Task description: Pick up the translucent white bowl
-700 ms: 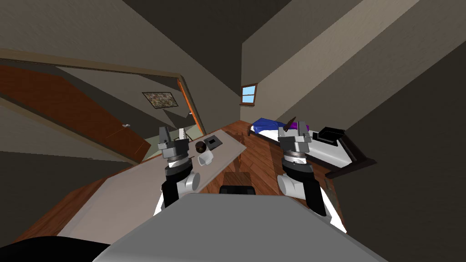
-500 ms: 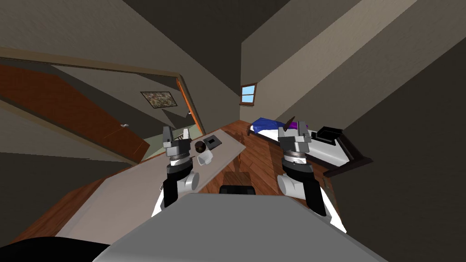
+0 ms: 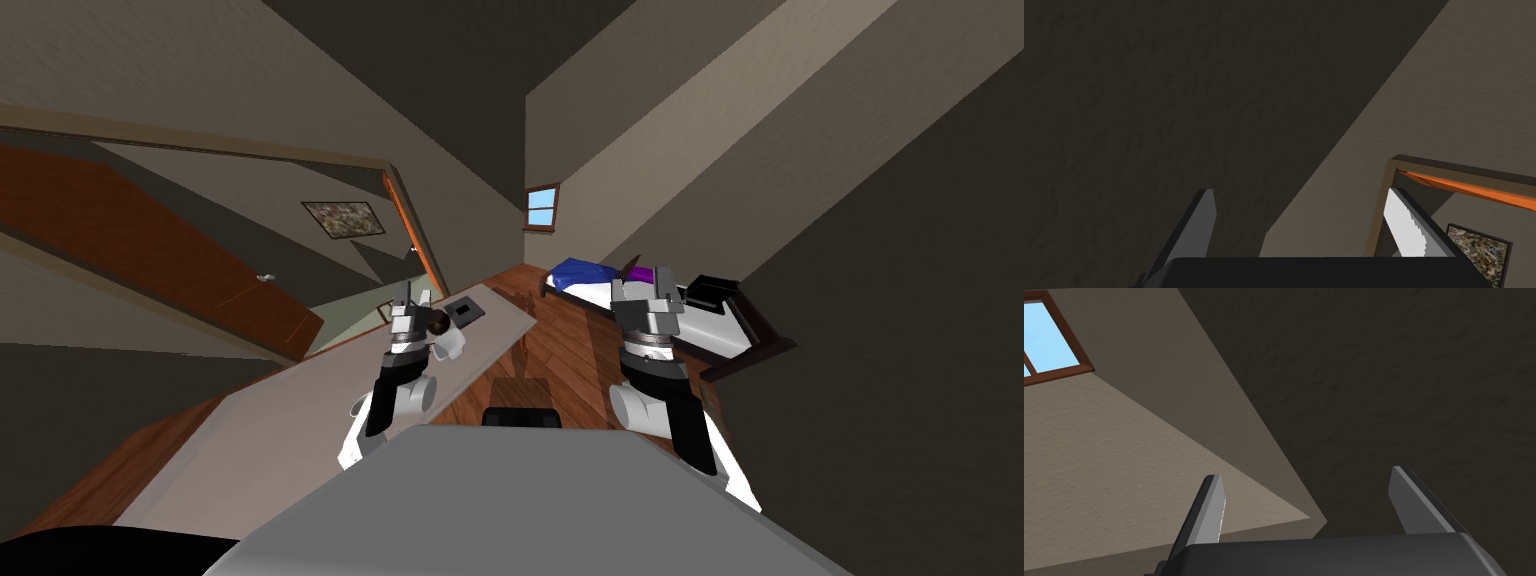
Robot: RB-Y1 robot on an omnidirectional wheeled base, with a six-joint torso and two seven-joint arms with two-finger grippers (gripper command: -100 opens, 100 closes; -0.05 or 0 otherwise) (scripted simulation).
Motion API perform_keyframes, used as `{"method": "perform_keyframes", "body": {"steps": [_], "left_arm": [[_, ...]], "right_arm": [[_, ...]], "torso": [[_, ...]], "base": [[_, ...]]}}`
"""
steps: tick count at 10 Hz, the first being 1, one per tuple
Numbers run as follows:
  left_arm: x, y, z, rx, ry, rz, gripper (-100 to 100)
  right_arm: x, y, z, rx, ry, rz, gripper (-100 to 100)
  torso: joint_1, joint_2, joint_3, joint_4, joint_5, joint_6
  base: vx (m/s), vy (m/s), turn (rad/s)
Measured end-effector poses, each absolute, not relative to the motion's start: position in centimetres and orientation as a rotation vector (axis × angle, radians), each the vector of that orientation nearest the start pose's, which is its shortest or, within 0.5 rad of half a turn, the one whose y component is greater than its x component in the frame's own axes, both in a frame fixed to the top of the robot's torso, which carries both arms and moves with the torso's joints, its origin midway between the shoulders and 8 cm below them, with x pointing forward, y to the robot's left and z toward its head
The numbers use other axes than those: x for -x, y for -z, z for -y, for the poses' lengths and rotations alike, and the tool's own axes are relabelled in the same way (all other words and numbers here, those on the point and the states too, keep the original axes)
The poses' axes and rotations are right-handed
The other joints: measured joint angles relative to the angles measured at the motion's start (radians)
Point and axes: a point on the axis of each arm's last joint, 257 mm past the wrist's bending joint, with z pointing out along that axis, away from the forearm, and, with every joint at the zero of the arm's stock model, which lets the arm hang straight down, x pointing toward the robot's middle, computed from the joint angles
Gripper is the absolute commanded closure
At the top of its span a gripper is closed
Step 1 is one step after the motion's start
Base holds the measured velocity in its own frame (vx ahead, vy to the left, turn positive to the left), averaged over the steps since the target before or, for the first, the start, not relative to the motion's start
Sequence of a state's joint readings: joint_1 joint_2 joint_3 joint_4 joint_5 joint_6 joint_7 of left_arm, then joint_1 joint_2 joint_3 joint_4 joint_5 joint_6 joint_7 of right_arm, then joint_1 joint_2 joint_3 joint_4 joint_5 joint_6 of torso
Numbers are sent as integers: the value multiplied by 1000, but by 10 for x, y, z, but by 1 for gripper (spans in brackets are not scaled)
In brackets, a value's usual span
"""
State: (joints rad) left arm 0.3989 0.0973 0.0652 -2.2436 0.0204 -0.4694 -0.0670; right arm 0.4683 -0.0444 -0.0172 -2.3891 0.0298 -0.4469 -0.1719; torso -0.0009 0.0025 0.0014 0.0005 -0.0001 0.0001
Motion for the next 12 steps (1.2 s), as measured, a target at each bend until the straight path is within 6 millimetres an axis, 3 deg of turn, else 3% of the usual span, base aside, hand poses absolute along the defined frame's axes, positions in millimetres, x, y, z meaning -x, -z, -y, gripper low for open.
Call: {"method": "perform_keyframes", "body": {"steps": [5, 8, 12], "left_arm": [[-397, 0, -299, 639, 1167, -799, -100], [-421, 35, -319, 721, 1118, -884, -100], [-443, 68, -334, 819, 1067, -961, -100]], "right_arm": [[-331, -72, 268, -599, -1458, -567, 0], [-331, -72, 268, -599, -1458, -567, 0], [-331, -72, 268, -599, -1458, -567, 0]], "torso": [[0, -1, -1, 0, 0, 0], [0, -1, -1, 0, 0, 0], [0, -2, -1, 0, 0, 0]], "base": [[-23, -16, -28], [-19, -17, -20], [-13, -17, -21]]}}
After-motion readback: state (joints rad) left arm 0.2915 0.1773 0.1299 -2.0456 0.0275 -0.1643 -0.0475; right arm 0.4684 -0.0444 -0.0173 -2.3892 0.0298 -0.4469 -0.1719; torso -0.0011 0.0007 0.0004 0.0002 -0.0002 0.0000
